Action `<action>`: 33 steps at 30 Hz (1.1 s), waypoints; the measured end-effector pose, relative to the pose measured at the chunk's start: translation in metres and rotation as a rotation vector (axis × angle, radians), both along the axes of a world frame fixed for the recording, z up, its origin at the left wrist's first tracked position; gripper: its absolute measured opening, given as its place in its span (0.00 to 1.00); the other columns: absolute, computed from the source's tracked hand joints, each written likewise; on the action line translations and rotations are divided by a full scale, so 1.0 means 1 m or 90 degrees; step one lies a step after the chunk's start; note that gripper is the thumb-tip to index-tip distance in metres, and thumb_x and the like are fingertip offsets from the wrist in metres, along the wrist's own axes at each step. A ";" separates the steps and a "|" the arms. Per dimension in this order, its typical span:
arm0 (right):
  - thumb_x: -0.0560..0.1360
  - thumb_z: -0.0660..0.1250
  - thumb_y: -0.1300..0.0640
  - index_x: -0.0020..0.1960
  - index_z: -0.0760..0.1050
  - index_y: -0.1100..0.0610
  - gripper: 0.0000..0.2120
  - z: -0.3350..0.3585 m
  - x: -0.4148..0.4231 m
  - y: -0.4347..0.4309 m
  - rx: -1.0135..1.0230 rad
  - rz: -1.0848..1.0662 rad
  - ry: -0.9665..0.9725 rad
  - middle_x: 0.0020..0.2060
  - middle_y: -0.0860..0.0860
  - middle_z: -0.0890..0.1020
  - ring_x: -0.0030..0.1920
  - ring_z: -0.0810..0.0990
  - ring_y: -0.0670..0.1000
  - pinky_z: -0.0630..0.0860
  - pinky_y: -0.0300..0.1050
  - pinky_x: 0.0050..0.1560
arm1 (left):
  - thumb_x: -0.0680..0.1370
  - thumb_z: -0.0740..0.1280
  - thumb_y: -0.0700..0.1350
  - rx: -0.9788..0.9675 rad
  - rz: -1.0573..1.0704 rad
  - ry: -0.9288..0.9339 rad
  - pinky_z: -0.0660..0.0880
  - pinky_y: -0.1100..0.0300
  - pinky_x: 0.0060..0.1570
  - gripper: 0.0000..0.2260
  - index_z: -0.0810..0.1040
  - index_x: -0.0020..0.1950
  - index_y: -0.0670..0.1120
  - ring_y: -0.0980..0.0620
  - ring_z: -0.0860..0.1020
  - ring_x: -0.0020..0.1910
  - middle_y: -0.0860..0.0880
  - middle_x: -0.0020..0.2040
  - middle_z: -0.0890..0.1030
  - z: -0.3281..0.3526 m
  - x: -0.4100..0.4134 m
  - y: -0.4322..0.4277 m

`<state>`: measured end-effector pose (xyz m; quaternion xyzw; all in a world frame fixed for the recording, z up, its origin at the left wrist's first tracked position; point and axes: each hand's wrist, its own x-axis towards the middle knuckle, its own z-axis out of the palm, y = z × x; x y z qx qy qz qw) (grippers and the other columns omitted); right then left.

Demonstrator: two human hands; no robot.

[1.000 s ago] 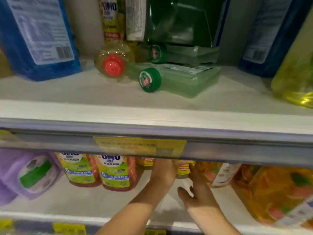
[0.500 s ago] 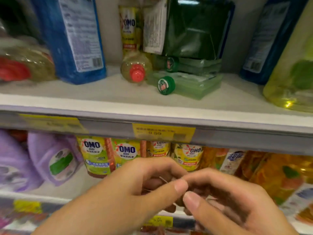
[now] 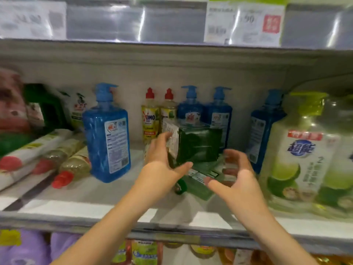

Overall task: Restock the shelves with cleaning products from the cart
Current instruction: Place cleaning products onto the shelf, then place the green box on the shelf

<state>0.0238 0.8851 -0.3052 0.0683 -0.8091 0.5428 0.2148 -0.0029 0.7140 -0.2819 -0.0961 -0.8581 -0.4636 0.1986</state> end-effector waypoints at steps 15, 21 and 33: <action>0.61 0.76 0.42 0.69 0.59 0.36 0.42 0.024 -0.082 -0.008 -0.220 0.117 -0.170 0.55 0.37 0.75 0.47 0.81 0.36 0.78 0.32 0.37 | 0.58 0.74 0.66 0.051 -0.154 -0.038 0.70 0.47 0.67 0.44 0.55 0.69 0.64 0.47 0.67 0.69 0.48 0.69 0.68 -0.007 -0.097 -0.009; 0.55 0.76 0.35 0.61 0.71 0.40 0.36 0.019 -0.087 -0.025 -0.260 0.079 -0.123 0.51 0.43 0.83 0.50 0.83 0.46 0.82 0.45 0.46 | 0.68 0.76 0.54 0.099 -0.236 0.006 0.72 0.48 0.65 0.35 0.61 0.69 0.54 0.48 0.71 0.67 0.46 0.67 0.70 -0.006 -0.097 -0.012; 0.57 0.68 0.38 0.44 0.71 0.47 0.20 0.035 -0.017 -0.050 -0.396 0.092 -0.059 0.43 0.46 0.84 0.44 0.84 0.45 0.80 0.41 0.39 | 0.67 0.72 0.63 0.281 -0.340 -0.006 0.80 0.59 0.48 0.24 0.69 0.60 0.62 0.58 0.79 0.57 0.59 0.60 0.76 0.007 -0.028 -0.039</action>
